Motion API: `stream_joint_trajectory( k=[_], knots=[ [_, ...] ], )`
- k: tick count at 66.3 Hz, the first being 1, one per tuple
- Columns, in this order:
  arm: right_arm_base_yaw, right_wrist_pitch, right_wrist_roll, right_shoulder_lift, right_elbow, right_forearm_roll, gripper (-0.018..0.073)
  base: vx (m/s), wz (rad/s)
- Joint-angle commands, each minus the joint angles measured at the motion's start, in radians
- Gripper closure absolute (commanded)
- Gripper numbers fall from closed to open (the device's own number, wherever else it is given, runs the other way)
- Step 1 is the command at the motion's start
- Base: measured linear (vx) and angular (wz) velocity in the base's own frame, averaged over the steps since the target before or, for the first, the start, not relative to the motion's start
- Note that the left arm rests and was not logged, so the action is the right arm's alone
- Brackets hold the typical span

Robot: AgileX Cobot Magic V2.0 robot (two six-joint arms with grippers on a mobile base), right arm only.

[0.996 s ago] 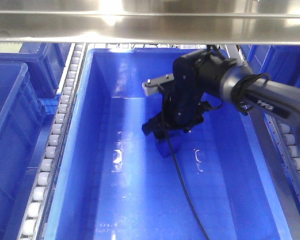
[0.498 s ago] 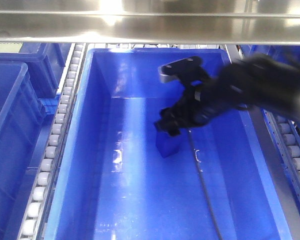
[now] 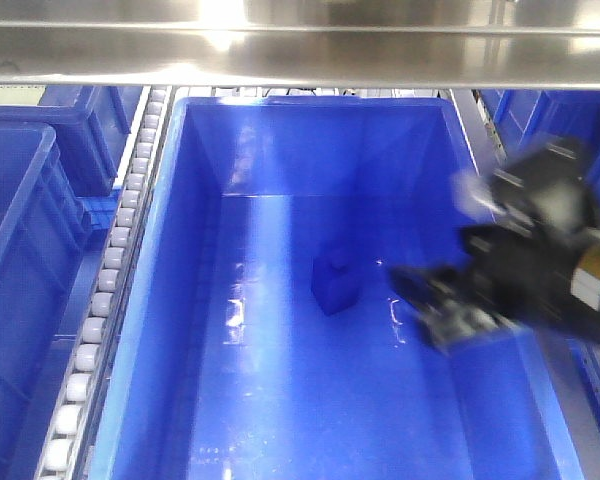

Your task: Pour parts from conveyor to right shelf

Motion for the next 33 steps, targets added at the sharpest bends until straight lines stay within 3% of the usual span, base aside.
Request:
stream_joint_trajectory(
  k=[1, 33],
  knots=[
    [-0.002, -0.078, -0.027, -0.132, 0.039, 0.004, -0.0006, 0.0, 0.0],
    [-0.002, -0.087, -0.03, -0.748, 0.281, 0.049, 0.0023, 0.0, 0.0]
  ],
)
